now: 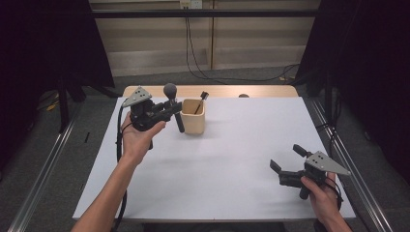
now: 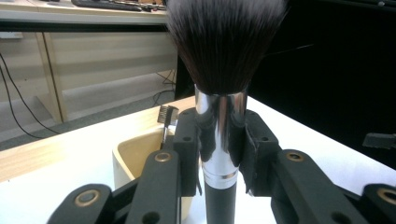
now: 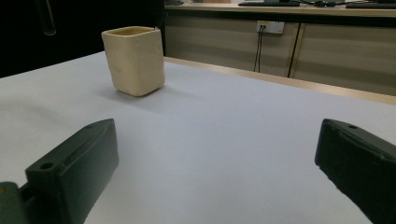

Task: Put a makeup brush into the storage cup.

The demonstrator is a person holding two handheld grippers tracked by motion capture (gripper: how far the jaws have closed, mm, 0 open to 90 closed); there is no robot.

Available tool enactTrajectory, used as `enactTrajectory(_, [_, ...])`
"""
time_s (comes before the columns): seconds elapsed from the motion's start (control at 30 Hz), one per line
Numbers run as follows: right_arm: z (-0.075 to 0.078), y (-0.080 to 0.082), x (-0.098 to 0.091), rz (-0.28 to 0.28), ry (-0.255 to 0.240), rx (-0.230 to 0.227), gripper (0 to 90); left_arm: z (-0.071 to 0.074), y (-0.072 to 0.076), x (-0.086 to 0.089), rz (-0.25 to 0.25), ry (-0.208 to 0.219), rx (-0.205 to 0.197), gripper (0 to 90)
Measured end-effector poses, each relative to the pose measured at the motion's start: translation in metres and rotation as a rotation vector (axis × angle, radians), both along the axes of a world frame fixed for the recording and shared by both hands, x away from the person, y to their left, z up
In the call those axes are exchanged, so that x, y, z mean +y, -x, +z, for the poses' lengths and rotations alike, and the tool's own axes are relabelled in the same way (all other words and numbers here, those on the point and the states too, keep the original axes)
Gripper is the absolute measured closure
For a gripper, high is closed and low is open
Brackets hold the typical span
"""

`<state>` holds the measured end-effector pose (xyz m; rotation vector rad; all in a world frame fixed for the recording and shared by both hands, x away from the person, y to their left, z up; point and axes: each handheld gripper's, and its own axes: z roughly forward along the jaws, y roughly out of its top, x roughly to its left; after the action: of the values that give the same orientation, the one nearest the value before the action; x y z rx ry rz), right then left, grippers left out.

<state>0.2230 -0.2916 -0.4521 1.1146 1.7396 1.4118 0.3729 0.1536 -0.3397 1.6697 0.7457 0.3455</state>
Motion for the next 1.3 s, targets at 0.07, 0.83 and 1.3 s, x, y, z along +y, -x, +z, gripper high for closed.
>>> enactTrajectory(0.07, [0.000,0.000,0.000,-0.001,0.002,-0.001,0.0,0.001,-0.003,-0.003,0.001,-0.008,-0.002,71.0])
enactTrajectory(0.83, [0.000,0.001,0.000,0.051,0.008,0.017,0.0,0.017,-0.036,-0.023,0.038,-0.044,-0.034,70.9])
enactTrajectory(1.3, [0.000,0.001,-0.001,0.059,0.002,0.016,0.0,0.007,-0.062,-0.030,0.077,-0.053,-0.038,70.8])
